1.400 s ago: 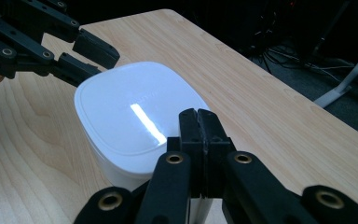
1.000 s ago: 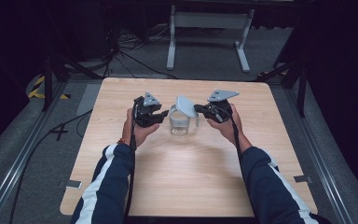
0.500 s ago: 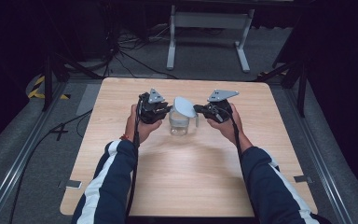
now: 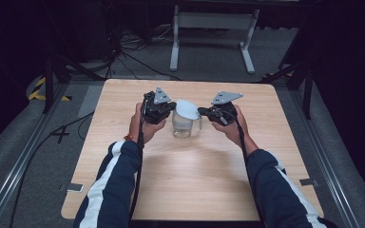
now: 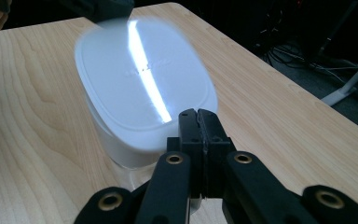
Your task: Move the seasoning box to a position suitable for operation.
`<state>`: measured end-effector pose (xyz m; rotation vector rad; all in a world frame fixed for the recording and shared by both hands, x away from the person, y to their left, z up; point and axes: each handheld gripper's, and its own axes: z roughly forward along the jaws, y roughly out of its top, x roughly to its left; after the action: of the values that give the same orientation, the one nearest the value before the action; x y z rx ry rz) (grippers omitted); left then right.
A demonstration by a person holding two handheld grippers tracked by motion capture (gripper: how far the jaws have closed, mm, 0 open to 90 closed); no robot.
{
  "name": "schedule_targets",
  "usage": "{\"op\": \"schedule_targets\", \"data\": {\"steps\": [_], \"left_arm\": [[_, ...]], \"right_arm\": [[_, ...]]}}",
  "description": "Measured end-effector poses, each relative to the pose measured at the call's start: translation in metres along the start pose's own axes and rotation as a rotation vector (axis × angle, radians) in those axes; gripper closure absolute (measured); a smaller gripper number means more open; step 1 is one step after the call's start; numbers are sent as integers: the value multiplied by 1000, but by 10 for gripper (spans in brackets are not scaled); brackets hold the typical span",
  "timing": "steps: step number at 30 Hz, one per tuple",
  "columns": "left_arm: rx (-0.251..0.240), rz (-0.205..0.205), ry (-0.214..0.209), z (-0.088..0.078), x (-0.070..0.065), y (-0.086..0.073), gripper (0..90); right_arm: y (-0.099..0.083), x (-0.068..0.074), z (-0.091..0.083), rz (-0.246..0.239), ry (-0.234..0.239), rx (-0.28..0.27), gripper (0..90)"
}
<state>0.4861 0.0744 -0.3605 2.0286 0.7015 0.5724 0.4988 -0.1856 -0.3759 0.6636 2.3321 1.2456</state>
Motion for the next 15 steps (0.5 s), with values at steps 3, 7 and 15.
{"op": "schedule_targets", "data": {"steps": [3,7,15], "left_arm": [[-8,10,-7,0,-3,7,896],[14,32,12,1,-6,10,896],[47,-13,27,6,4,-7,895]], "right_arm": [[-1,1,-5,-10,-1,6,900],[-2,-1,-11,-10,0,1,900],[3,6,-7,-25,9,-14,900]]}}
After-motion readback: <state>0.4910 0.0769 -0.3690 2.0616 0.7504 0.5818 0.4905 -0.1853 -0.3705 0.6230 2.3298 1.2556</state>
